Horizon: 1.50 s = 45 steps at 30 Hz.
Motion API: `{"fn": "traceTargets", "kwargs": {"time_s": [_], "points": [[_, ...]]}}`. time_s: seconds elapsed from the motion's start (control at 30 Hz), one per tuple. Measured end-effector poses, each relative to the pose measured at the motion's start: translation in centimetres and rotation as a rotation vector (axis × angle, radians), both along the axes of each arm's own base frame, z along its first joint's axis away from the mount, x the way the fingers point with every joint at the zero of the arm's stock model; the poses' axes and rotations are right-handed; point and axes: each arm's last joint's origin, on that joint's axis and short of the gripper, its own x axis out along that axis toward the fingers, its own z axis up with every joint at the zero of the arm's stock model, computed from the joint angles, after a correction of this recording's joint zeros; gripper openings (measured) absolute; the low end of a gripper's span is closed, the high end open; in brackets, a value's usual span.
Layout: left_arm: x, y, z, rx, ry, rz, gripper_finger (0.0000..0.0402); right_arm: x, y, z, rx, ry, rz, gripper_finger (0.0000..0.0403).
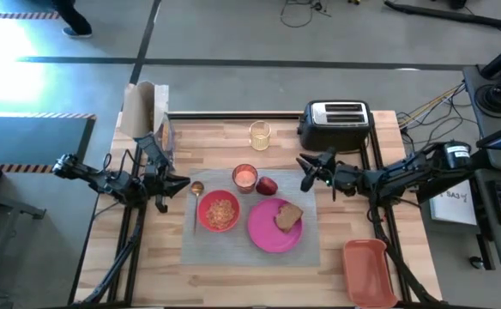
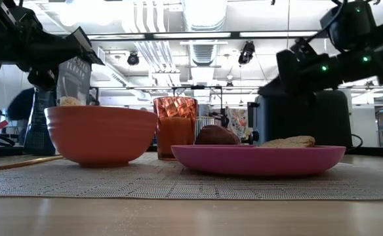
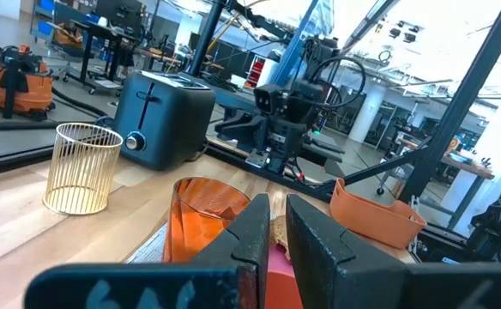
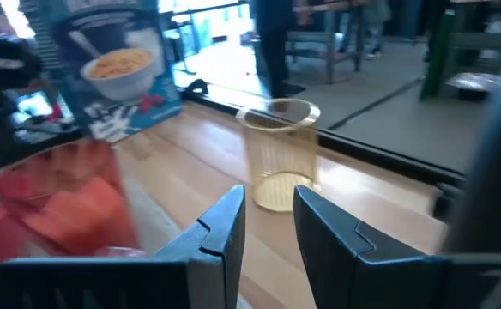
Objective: Arrange a breakfast setting
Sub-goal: Return to Home Position
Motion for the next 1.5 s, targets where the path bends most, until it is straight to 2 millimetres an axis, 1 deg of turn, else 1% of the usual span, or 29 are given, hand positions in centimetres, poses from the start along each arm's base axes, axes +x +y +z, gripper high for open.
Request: {"fn": "traceTargets", "kwargs": {"time_s": [0.1,0.23,0.37,0.5,0.6,0.73,0.87,1.0,1.37,1.5], "points": [[0.0,0.0,0.0,0.0,0.0,0.0,0.0025,-1.0,-0.2,-0.4,0.01,-0.009,-0.045,0.0091],[0.0,0.0,0.0,0.002,0.004,0.0,0.0025,-2.5,-0.5,-0.7,-0.022,0.004,-0.075,0.0091],[0.1,0.0,0.0,0.004,0.01,0.0,0.0025,-4.3,-1.0,-0.7,-0.03,-0.031,-0.173,0.0091],[0.0,0.0,0.2,0.001,0.003,0.0,0.0025,-5.5,-1.2,-0.6,-0.032,-0.07,-0.198,0.0091],[0.0,0.0,0.2,0.002,0.004,0.0,0.0025,-5.8,-1.1,-0.6,-0.045,-0.036,-0.193,0.0091],[0.0,0.0,0.3,0.001,0.003,0.0,0.0025,-6.1,-1.2,-1.3,-0.049,0.058,-0.216,0.0091],[0.0,0.0,0.3,0.001,0.003,0.0,0.0025,-6.3,-1.2,-1.8,-0.132,0.2,-0.215,0.0091],[0.0,0.0,0.3,0.002,0.005,0.0,0.0025,-6.3,-1.2,-2.0,-0.197,0.283,-0.199,0.0091],[-0.1,0.0,0.4,-0.003,-0.006,-0.002,0.0025,-6.3,-1.1,-2.0,-0.225,0.313,-0.191,0.0091],[-0.1,0.0,0.5,-0.006,-0.015,-0.002,0.0025,-6.7,-1.1,-1.3,-0.224,0.261,-0.198,0.0091]]}}
